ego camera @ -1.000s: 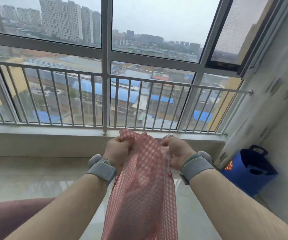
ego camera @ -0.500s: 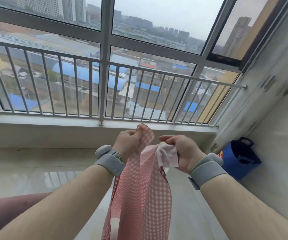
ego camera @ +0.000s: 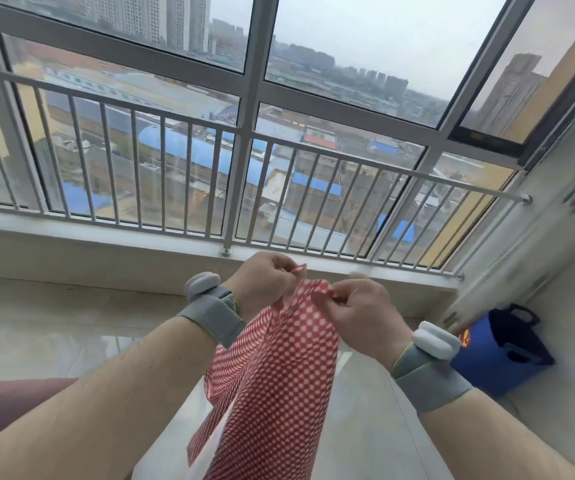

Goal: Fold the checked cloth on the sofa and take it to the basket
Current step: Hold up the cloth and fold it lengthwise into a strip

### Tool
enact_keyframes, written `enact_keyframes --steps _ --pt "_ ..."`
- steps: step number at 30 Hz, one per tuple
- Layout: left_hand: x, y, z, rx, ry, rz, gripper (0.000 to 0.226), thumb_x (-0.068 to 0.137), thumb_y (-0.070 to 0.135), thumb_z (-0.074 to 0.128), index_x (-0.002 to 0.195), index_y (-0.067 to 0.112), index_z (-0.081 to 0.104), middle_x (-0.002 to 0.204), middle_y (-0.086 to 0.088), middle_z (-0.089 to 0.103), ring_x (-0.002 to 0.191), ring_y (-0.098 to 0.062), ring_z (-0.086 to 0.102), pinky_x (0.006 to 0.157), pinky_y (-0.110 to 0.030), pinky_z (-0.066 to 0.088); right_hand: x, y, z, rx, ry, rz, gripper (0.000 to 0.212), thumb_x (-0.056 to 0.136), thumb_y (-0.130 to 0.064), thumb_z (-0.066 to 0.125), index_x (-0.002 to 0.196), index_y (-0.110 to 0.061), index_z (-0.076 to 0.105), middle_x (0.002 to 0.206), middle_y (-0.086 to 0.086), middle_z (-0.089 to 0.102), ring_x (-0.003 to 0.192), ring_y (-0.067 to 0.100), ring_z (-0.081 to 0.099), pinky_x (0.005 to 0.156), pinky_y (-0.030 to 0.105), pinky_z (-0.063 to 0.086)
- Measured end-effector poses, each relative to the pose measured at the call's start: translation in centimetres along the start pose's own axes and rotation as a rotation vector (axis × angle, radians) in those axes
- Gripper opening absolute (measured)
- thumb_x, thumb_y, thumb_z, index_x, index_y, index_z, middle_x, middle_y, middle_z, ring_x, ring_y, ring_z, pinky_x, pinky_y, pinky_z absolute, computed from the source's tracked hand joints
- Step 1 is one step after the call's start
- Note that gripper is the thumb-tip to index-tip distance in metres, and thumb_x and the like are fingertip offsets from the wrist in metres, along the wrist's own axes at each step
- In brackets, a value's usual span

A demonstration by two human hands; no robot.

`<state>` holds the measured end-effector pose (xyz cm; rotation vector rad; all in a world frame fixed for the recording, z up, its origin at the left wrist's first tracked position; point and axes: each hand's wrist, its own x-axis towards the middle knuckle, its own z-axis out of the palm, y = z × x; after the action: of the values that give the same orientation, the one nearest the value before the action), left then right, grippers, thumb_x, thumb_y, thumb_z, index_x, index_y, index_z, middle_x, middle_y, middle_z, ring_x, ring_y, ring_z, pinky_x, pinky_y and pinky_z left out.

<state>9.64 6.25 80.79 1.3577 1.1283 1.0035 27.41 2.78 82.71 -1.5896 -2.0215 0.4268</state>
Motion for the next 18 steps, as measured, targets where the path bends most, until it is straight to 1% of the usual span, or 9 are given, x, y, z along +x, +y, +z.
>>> enact_keyframes --steps 2,3,5,7,9,11,13,15,18 --pt "-0.5 0.4 0.1 -0.073 -0.026 -0.005 0.015 0.085 0.02 0.068 0.075 0.008 0.071 0.059 0.003 0.065 0.055 -0.01 0.059 0.052 -0.02 0.048 0.0 0.2 -0.3 0.016 -0.006 -0.116 0.036 0.086 -0.034 0.065 0.051 -0.025 0.064 0.086 -0.016 0.055 0.093 0.011 0.051 0.084 0.033 0.041" --pt "-0.8 0.4 0.2 -0.104 -0.039 -0.004 0.017 0.083 0.022 0.069 0.076 0.007 0.072 0.063 0.001 0.067 0.061 -0.01 0.061 0.057 -0.021 0.049 0.0 0.3 -0.4 0.077 -0.033 -0.166 0.033 0.087 -0.027 0.065 0.055 -0.02 0.066 0.087 -0.015 0.058 0.094 0.013 0.052 0.086 0.035 0.041" --pt "-1.4 0.5 0.4 -0.141 -0.041 -0.007 0.017 0.081 0.023 0.07 0.078 0.006 0.073 0.07 -0.002 0.069 0.067 -0.012 0.063 0.062 -0.023 0.051 -0.1 0.8 -0.5 0.293 -0.111 -0.19 0.03 0.09 -0.016 0.062 0.061 -0.009 0.061 0.072 -0.003 0.059 0.075 0.017 0.053 0.073 0.042 0.046" --pt "-2.0 0.6 0.7 -0.154 -0.031 -0.005 0.013 0.083 0.017 0.068 0.081 0.005 0.074 0.075 -0.004 0.071 0.071 -0.015 0.065 0.064 -0.023 0.052 -0.4 1.1 -0.5 0.424 -0.152 -0.155 0.029 0.091 -0.016 0.056 0.063 -0.009 0.054 0.061 -0.005 0.05 0.06 0.013 0.045 0.058 0.037 0.039" --pt "-2.6 0.6 0.9 -0.178 -0.023 0.012 0.009 0.082 0.014 0.068 0.085 0.008 0.075 0.084 -0.004 0.074 0.077 -0.017 0.068 0.068 -0.024 0.053 -0.6 1.4 -0.1 0.445 -0.149 -0.141 0.025 0.092 -0.017 0.053 0.069 -0.009 0.055 0.062 -0.005 0.05 0.06 0.012 0.045 0.057 0.035 0.038" --pt "-3.2 0.5 1.5 -0.211 0.0 0.052 0.01 0.081 0.011 0.068 0.085 0.014 0.076 0.087 -0.003 0.075 0.081 -0.015 0.069 0.071 -0.024 0.054 -1.0 1.6 0.1 0.463 -0.147 -0.147 0.019 0.093 -0.012 0.053 0.076 -0.012 0.061 0.068 0.0 0.059 0.064 0.019 0.053 0.061 0.037 0.045" --pt "-4.0 0.5 2.3 -0.195 0.042 0.078 0.017 0.084 0.006 0.063 0.079 0.015 0.077 0.083 -0.002 0.074 0.079 -0.014 0.068 0.072 -0.025 0.053 -1.6 2.0 0.2 0.487 -0.152 -0.162 0.02 0.09 -0.005 0.055 0.084 -0.02 0.067 0.071 -0.002 0.066 0.065 0.017 0.059 0.06 0.03 0.05" --pt "-4.5 0.4 2.9 -0.192 0.05 0.063 0.025 0.087 0.001 0.059 0.074 0.015 0.076 0.075 -0.001 0.073 0.072 -0.012 0.066 0.065 -0.023 0.053 -2.2 2.3 0.5 0.505 -0.154 -0.174 0.015 0.086 -0.006 0.065 0.083 -0.02 0.068 0.063 -0.004 0.061 0.052 0.008 0.048 0.05 0.021 0.041" --pt "-5.5 0.4 3.4 -0.175 0.025 0.01 0.03 0.089 0.001 0.057 0.07 0.017 0.074 0.066 0.004 0.069 0.059 -0.008 0.063 0.052 -0.021 0.051 -3.0 2.6 0.5 0.584 -0.125 -0.164 0.016 0.079 -0.009 0.077 0.069 -0.009 0.065 0.058 0.006 0.054 0.051 0.014 0.041 0.048 0.027 0.036"
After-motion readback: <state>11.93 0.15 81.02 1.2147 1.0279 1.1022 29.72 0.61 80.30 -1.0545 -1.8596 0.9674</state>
